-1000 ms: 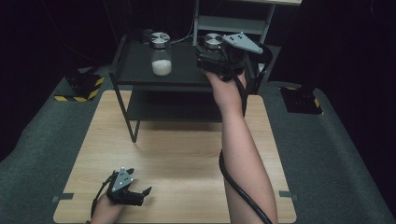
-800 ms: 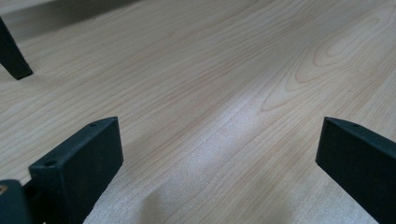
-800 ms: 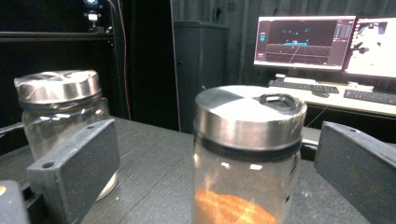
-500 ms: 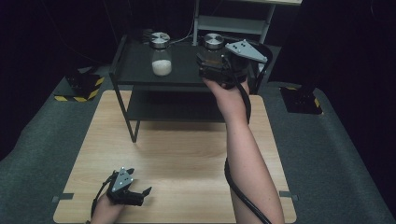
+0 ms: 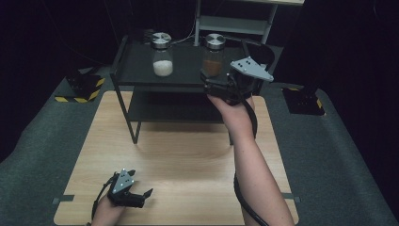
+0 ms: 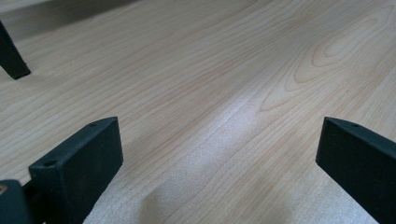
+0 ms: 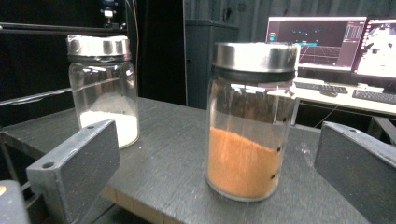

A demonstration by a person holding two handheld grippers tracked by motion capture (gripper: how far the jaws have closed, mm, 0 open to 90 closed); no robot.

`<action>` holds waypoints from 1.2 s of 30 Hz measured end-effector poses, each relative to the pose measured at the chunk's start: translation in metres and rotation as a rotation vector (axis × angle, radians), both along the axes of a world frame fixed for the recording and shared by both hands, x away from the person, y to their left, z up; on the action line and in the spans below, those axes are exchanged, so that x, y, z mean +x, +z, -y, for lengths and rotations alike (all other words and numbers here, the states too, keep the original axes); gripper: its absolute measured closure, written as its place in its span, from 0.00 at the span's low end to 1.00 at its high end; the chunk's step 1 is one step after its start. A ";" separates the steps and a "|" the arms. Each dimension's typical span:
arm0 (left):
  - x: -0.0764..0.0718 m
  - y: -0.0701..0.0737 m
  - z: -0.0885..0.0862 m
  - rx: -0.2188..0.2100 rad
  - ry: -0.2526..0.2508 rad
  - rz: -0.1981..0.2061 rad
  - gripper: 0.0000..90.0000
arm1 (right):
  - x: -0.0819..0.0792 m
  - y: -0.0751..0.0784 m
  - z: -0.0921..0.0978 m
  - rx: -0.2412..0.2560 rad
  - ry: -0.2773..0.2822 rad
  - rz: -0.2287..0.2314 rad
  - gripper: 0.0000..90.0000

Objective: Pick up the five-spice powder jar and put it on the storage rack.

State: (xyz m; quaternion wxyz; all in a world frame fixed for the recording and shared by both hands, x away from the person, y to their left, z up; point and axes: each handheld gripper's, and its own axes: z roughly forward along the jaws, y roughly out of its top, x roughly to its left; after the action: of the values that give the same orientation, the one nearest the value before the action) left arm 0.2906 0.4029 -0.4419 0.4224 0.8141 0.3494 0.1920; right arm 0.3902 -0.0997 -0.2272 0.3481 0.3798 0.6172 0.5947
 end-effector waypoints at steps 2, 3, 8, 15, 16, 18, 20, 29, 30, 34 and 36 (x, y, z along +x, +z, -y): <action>0.000 0.000 0.000 0.003 0.000 0.001 0.01 | -0.003 -0.003 0.002 0.000 0.007 0.001 0.00; 0.000 0.000 0.001 0.003 0.001 0.001 0.01 | -0.004 -0.005 0.003 -0.001 0.012 0.004 0.00; -0.001 0.000 0.001 0.004 0.001 0.004 0.01 | -0.011 -0.014 0.006 -0.004 0.023 0.004 0.00; -0.001 0.000 0.001 0.006 0.000 0.006 0.01 | -0.023 -0.031 0.007 -0.025 0.037 0.002 0.00; -0.001 0.000 0.001 0.007 -0.001 0.007 0.01 | -0.024 -0.033 0.007 -0.027 0.039 0.002 0.00; -0.002 0.000 0.002 0.012 -0.002 0.009 0.01 | -0.026 -0.036 0.008 -0.027 0.041 0.002 0.00; -0.002 0.000 0.002 0.018 -0.005 0.013 0.01 | -0.029 -0.041 0.008 -0.029 0.045 -0.002 0.00; -0.002 0.000 0.001 0.010 -0.001 0.014 0.01 | -0.044 -0.069 0.016 -0.027 0.056 -0.017 0.00; -0.002 0.000 0.001 0.009 -0.001 0.014 0.01 | -0.045 -0.071 0.017 -0.027 0.056 -0.023 0.00; -0.002 0.000 0.001 0.009 -0.001 0.012 0.01 | -0.052 -0.082 0.019 -0.040 0.059 -0.036 0.00; -0.002 0.000 0.001 0.008 -0.001 0.013 0.01 | -0.055 -0.089 0.021 -0.040 0.062 -0.043 0.00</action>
State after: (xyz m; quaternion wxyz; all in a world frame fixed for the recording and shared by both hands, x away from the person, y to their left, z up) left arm 0.2885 0.4016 -0.4423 0.4212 0.8147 0.3456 0.1985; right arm 0.3353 -0.1210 -0.3158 0.3237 0.3662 0.6478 0.5843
